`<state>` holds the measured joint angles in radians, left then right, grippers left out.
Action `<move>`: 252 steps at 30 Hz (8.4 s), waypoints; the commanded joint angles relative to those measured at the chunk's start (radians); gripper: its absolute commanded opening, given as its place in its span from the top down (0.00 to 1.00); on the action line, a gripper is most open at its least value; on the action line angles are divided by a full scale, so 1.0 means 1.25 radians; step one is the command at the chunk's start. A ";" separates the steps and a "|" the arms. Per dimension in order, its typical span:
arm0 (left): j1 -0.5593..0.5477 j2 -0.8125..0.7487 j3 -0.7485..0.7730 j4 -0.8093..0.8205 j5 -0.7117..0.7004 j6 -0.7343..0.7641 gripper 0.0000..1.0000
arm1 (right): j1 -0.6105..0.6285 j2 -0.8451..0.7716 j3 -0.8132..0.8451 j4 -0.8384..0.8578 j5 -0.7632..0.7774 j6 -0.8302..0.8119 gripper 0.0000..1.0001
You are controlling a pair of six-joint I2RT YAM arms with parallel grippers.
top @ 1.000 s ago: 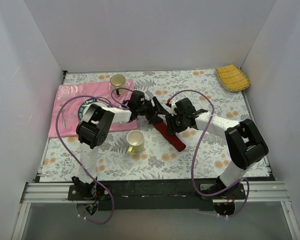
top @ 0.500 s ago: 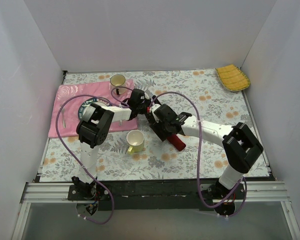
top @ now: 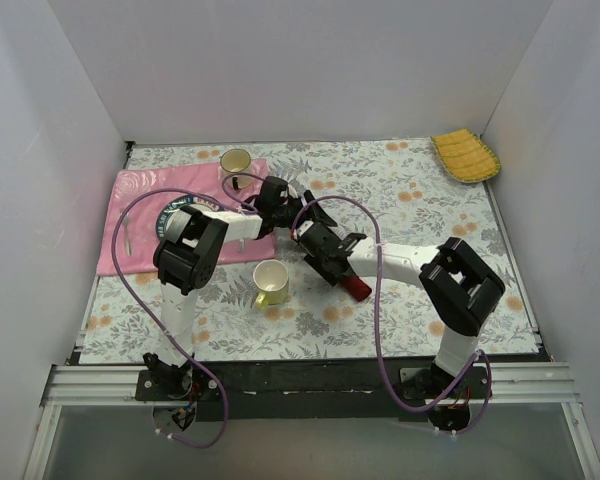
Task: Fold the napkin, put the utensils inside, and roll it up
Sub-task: Roll the napkin with the utensil, then neatly place the rolled napkin to the corner
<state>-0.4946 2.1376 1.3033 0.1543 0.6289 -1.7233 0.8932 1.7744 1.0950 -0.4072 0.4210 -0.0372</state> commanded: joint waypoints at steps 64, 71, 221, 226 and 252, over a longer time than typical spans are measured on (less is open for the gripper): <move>0.005 0.021 -0.084 0.150 0.020 0.007 0.36 | -0.241 -0.100 0.047 -0.055 -0.422 0.105 0.26; 0.005 0.032 -0.065 0.136 0.031 -0.006 0.36 | -0.070 -0.037 0.122 -0.093 -0.080 0.069 0.20; 0.035 0.068 0.021 0.176 0.107 -0.009 0.36 | -0.429 -0.049 -0.220 0.327 -0.836 0.268 0.78; 0.040 0.109 0.068 0.127 0.095 0.036 0.36 | -0.427 -0.056 -0.204 0.289 -0.845 0.257 0.78; 0.041 -0.310 0.113 -0.105 0.053 0.074 0.35 | -0.480 0.119 0.209 -0.021 -0.902 0.079 0.27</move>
<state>-0.4473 1.8889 1.4620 0.0639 0.6949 -1.6531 0.2863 1.8473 1.3067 -0.3687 -0.6319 0.1154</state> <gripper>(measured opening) 0.653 0.718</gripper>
